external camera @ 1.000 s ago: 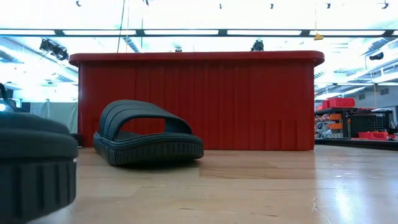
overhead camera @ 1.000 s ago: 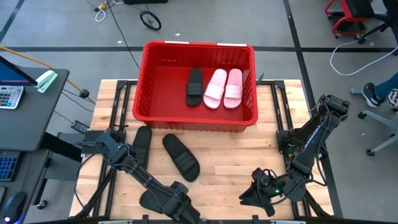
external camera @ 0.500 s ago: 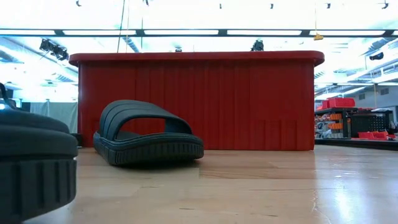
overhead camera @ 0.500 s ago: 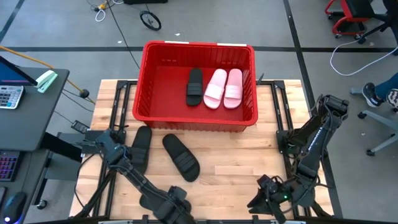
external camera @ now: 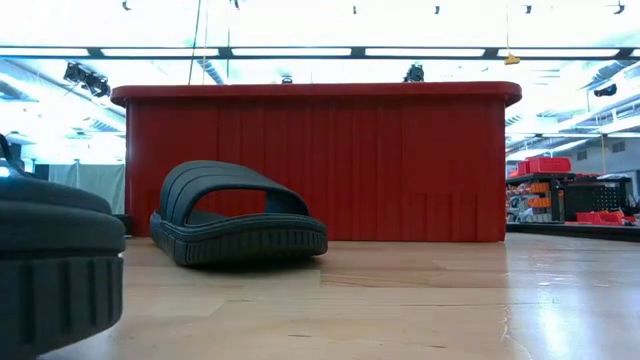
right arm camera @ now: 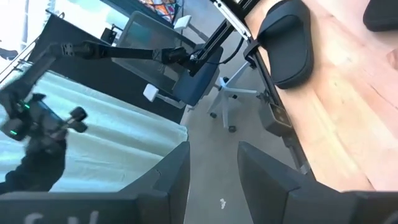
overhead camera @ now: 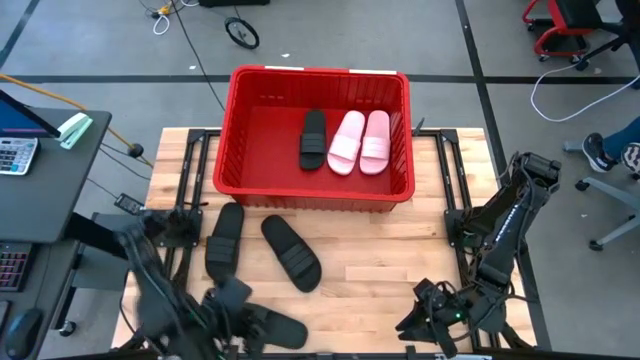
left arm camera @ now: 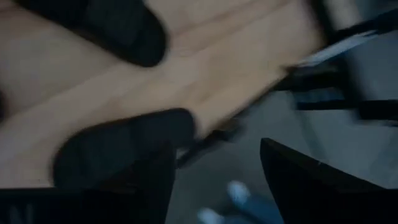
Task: Pick and place slides into bin
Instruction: Put the black slide into the red bin
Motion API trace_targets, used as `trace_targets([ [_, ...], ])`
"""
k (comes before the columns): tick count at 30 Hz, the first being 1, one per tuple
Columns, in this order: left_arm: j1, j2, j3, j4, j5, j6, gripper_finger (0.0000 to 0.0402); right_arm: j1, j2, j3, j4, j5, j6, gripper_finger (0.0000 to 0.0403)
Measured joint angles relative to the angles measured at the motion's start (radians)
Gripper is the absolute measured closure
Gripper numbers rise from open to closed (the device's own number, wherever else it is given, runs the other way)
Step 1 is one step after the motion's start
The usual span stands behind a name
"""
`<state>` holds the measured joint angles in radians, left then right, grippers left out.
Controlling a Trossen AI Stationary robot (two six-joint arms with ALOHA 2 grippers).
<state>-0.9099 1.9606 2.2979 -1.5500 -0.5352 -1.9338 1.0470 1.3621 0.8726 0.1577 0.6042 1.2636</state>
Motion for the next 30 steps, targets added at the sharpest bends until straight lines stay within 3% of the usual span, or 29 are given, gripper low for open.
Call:
trace_targets([
  [6,0.004,-0.197,0.0,0.119,0.003,0.004,0.0168,-0.029,0.0,0.0,0.0,0.001,0.015,0.0264],
  [10,0.002,-0.3,0.001,0.196,-0.099,0.273,0.0167,-0.056,0.0,0.0,0.0,0.001,0.016,0.0264],
  [16,0.027,-0.448,0.001,0.097,-0.035,0.295,0.017,-0.095,0.0,0.0,0.0,0.015,0.016,0.0264],
  [20,0.02,-0.524,-0.01,-0.021,-0.14,0.313,0.0166,-0.123,0.0,0.0,0.0,0.026,-0.006,0.0264],
  [23,0.036,-0.577,-0.102,0.026,-0.131,0.367,0.0167,-0.14,0.0,0.0,0.0,0.027,-0.001,0.0264],
  [27,0.044,-0.649,-0.292,0.033,-0.053,0.257,0.0172,-0.158,0.0,0.0,0.0,0.029,-0.004,0.0264],
  [30,0.035,-0.763,-0.47,0.153,-0.07,0.229,0.0174,-0.171,0.0,0.0,0.001,0.029,0.002,0.0264],
])
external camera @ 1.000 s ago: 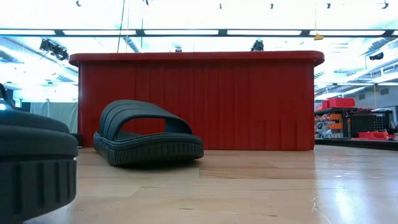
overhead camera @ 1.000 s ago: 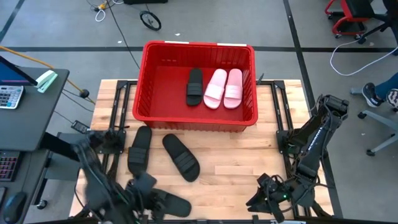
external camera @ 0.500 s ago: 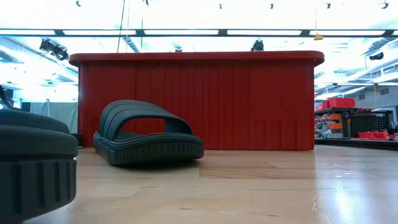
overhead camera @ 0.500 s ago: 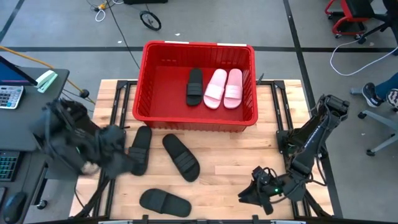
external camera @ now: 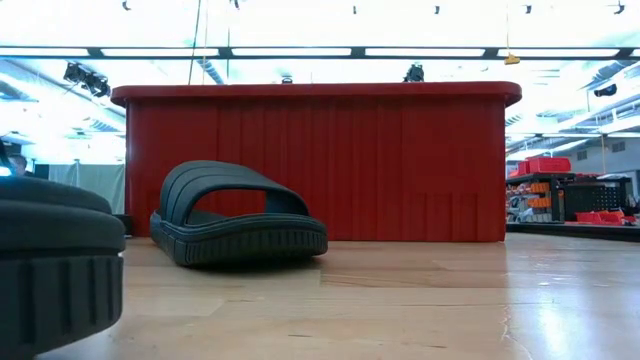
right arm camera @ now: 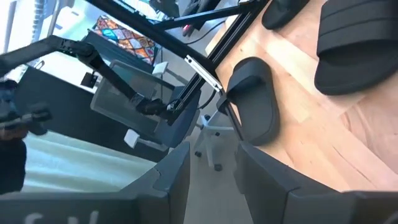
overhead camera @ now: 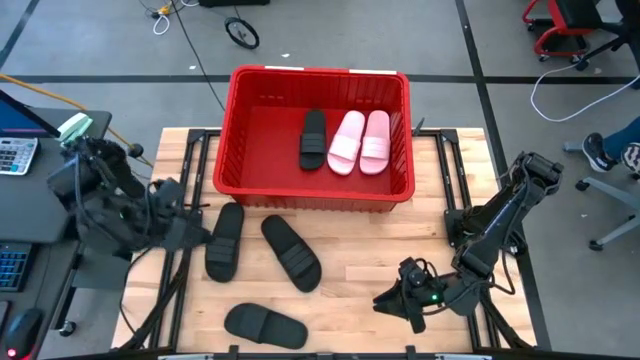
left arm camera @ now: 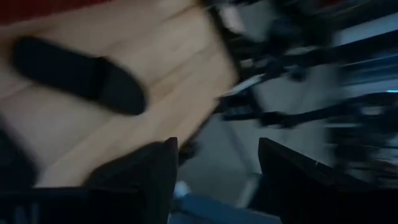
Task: Pick and place slides into bin
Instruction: Put the black slide into the red bin
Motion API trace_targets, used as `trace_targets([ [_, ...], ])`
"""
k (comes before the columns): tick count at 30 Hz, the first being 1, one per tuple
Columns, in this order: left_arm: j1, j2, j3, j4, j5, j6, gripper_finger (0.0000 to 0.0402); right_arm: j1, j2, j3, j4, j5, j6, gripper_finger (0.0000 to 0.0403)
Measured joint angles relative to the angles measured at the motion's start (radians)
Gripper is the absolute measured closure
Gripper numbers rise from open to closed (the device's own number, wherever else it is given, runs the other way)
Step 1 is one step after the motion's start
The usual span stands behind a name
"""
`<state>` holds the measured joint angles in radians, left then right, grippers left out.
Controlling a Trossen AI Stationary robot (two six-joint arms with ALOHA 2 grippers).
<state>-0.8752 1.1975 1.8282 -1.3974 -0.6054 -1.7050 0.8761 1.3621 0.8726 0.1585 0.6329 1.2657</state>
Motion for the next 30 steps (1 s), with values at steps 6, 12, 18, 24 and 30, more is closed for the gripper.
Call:
trace_targets([
  [6,0.028,-0.166,-0.441,0.643,-0.022,0.232,0.0173,-0.019,0.0,0.0,-0.001,0.0,-0.003,0.0264],
  [12,0.036,-0.203,-0.838,1.356,0.016,0.371,0.0178,-0.021,0.0,0.0,0.0,-0.001,-0.002,0.0264],
  [18,0.02,-0.151,-1.16,1.859,0.049,0.327,0.0176,-0.003,0.0,0.0,-0.001,-0.003,0.021,0.0264],
  [24,-0.021,-0.124,-1.352,1.969,-0.008,0.197,0.0179,0.006,0.0,0.0,-0.007,-0.002,0.022,0.0264],
  [30,-0.022,-0.107,-1.394,1.947,-0.009,0.151,0.0184,0.013,0.0,0.0,-0.017,-0.002,0.016,0.0264],
])
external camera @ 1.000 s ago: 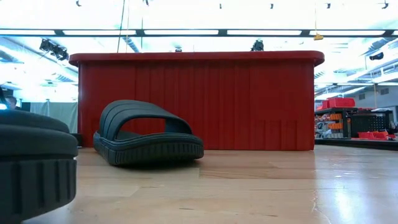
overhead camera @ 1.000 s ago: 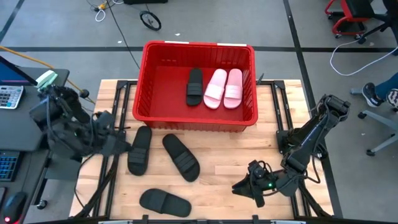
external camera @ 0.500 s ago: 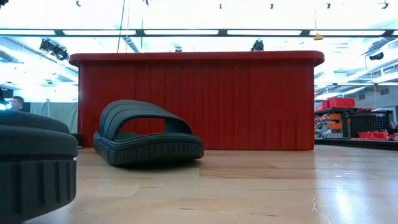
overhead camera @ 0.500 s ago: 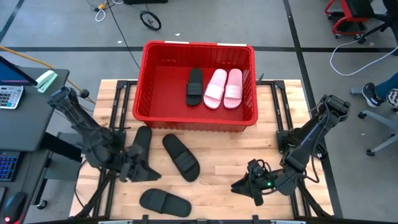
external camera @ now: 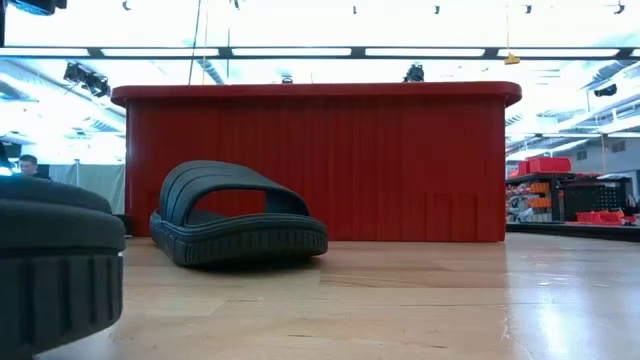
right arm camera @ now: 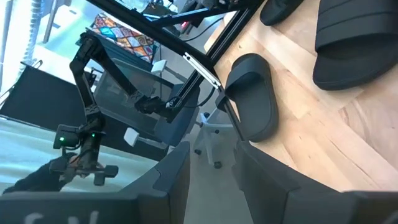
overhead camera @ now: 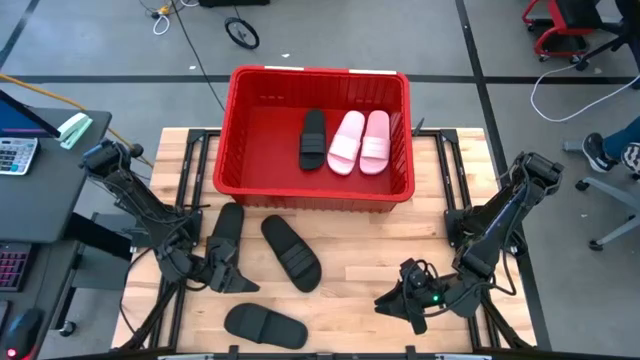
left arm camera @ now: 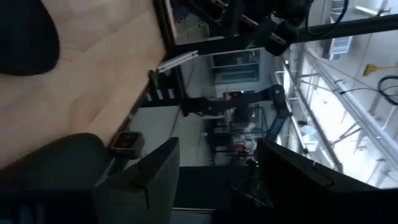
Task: Pick and place slides into bin
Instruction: Put the black slide into the red bin
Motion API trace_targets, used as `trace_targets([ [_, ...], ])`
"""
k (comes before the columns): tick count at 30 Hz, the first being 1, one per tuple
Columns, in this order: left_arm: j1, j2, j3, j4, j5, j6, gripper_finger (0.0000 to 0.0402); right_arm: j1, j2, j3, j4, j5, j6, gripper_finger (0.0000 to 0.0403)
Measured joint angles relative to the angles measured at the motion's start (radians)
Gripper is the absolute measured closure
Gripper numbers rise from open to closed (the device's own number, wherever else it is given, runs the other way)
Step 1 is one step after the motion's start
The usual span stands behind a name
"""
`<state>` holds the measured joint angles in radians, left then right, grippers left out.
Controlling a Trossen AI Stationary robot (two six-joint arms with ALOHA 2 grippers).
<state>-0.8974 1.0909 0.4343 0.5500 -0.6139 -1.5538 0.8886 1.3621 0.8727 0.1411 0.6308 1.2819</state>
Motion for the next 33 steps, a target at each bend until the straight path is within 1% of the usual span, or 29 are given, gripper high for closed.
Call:
trace_targets([
  [5,0.0,0.002,-0.001,-0.073,0.008,0.077,0.018,0.0,0.0,0.0,-0.012,0.0,0.0,0.0264],
  [7,-0.008,0.002,-0.001,-0.122,0.012,0.062,0.018,0.0,0.0,0.0,-0.017,0.001,0.0,0.0264],
  [9,-0.016,0.002,-0.001,-0.183,0.014,-0.011,0.0182,0.0,0.0,0.0,-0.017,0.002,0.0,0.0264],
  [11,-0.026,0.002,-0.001,-0.278,0.016,-0.136,0.0184,0.0,0.0,0.0,-0.019,0.002,0.001,0.0264],
  [13,-0.044,0.002,-0.001,-0.355,0.02,-0.23,0.0186,0.0,0.0,0.0,-0.022,0.002,0.001,0.0264],
  [16,-0.07,0.003,-0.001,-0.426,0.067,-0.273,0.0185,0.0,0.0,0.0,-0.022,0.002,0.004,0.0264],
  [19,-0.095,0.003,-0.001,-0.427,0.087,-0.298,0.0182,0.0,0.0,0.0,-0.022,0.018,0.007,0.0264],
  [24,-0.129,0.015,-0.001,-0.429,0.087,-0.298,0.0187,0.0,0.0,0.0,-0.022,0.044,0.008,0.0264],
  [31,-0.102,0.015,0.0,-0.42,0.072,-0.288,0.0193,-0.003,0.0,0.0,-0.021,0.052,0.007,0.0264],
  [33,-0.086,0.015,-0.001,-0.424,0.072,-0.255,0.0192,-0.003,0.0,0.0,-0.021,0.053,0.009,0.0264],
])
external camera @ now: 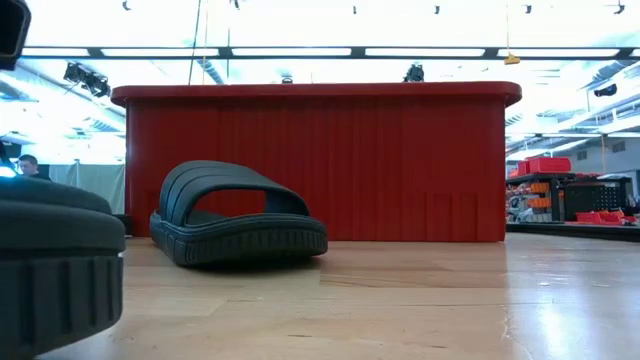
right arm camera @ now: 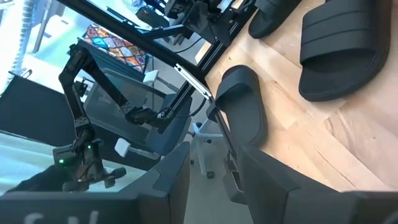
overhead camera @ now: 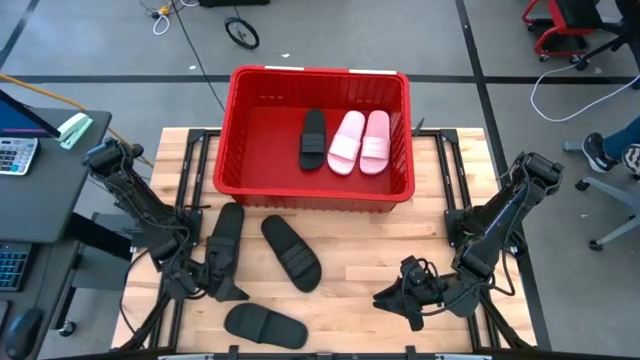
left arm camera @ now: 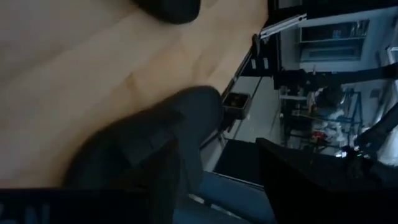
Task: Pick and place slides into bin
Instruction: Put the black slide into the red bin
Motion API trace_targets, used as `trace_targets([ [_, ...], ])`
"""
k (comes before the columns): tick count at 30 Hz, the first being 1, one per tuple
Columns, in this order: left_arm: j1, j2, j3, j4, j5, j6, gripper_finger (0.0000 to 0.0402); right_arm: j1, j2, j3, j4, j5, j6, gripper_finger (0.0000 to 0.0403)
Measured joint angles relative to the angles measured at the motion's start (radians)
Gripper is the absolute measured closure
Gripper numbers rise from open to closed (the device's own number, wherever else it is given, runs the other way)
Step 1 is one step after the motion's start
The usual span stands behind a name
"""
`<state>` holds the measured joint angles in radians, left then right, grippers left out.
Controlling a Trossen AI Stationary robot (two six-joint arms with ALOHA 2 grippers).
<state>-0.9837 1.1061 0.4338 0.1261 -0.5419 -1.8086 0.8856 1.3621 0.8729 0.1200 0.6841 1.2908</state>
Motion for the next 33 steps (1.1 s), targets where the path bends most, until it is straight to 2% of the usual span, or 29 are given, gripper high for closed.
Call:
trace_targets([
  [3,0.025,0.0,0.0,0.002,-0.023,0.067,0.0192,0.0,0.0,0.0,0.0,0.001,0.032,0.0264],
  [8,0.038,0.0,0.001,0.029,-0.014,0.053,0.0191,0.0,0.0,0.0,0.0,0.01,0.045,0.0264],
  [13,0.036,0.023,0.001,0.031,0.071,0.029,0.0195,0.0,0.0,0.0,0.0,0.05,0.053,0.0264],
  [18,-0.002,0.111,0.001,0.032,0.188,-0.129,0.0188,0.0,0.0,0.0,0.0,0.068,0.054,0.0264],
  [23,-0.05,0.2,0.001,0.051,0.211,-0.277,0.0183,0.0,0.0,0.0,0.001,0.068,0.054,0.0264],
  [33,-0.056,0.33,0.002,0.236,0.203,-0.295,0.0185,0.0,0.0,0.0,0.0,0.068,0.051,0.0264],
])
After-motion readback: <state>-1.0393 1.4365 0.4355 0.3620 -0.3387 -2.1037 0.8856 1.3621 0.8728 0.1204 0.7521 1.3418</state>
